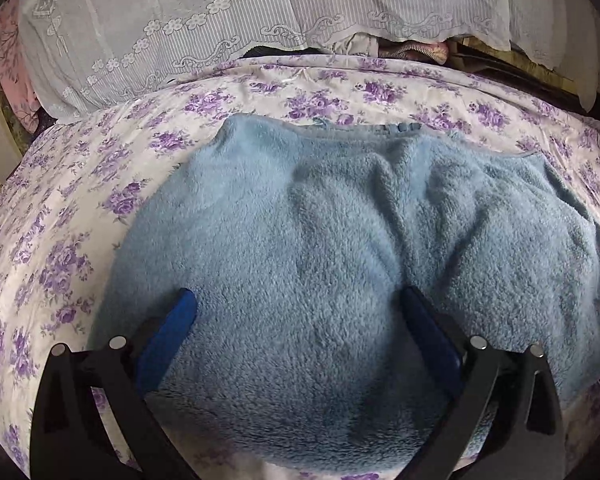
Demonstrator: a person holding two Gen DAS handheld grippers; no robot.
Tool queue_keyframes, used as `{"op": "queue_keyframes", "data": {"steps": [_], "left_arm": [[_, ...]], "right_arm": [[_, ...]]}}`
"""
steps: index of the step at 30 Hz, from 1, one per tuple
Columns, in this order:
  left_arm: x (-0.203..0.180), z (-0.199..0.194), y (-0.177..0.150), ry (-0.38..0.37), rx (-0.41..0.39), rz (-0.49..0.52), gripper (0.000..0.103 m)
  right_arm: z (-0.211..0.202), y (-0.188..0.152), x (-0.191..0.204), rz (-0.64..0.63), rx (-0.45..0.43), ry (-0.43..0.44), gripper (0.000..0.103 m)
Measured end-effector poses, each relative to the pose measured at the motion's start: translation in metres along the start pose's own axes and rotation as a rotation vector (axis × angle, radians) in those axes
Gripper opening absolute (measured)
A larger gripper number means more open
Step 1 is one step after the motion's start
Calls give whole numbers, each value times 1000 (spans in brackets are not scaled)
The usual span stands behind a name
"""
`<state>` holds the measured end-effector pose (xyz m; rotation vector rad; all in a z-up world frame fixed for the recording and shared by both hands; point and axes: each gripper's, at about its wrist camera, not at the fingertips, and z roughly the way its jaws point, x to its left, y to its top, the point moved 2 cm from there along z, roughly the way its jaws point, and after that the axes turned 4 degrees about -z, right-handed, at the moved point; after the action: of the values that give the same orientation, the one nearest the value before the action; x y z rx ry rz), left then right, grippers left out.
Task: Fold small clothes
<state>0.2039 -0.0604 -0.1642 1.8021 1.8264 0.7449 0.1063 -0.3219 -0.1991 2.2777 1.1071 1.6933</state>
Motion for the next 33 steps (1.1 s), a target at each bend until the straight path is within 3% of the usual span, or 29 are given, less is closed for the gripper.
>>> {"op": "queue_keyframes", "data": {"steps": [6,13,17,24,31,33], "left_arm": [[-4,-11,12,24,0,30,99],[-29,-19,38,-2,-26,62,99],[-33,11,29,14,29,49,99],[-36,12,19,38,-33,61,99],[-35,13,19,31,-34,55,99],[-35,13,19,28,-34,52,99]], "right_arm": [[16,16,-2,1,-24,-7,46],[33,28,1,-34,-3,-21,46],[31,28,-1,-28,-7,-1,46],[31,27,0,-35,-13,-1,47],[39,31,3,-53,-11,-30,46],[38,31,1,-44,-10,-36,38]]}}
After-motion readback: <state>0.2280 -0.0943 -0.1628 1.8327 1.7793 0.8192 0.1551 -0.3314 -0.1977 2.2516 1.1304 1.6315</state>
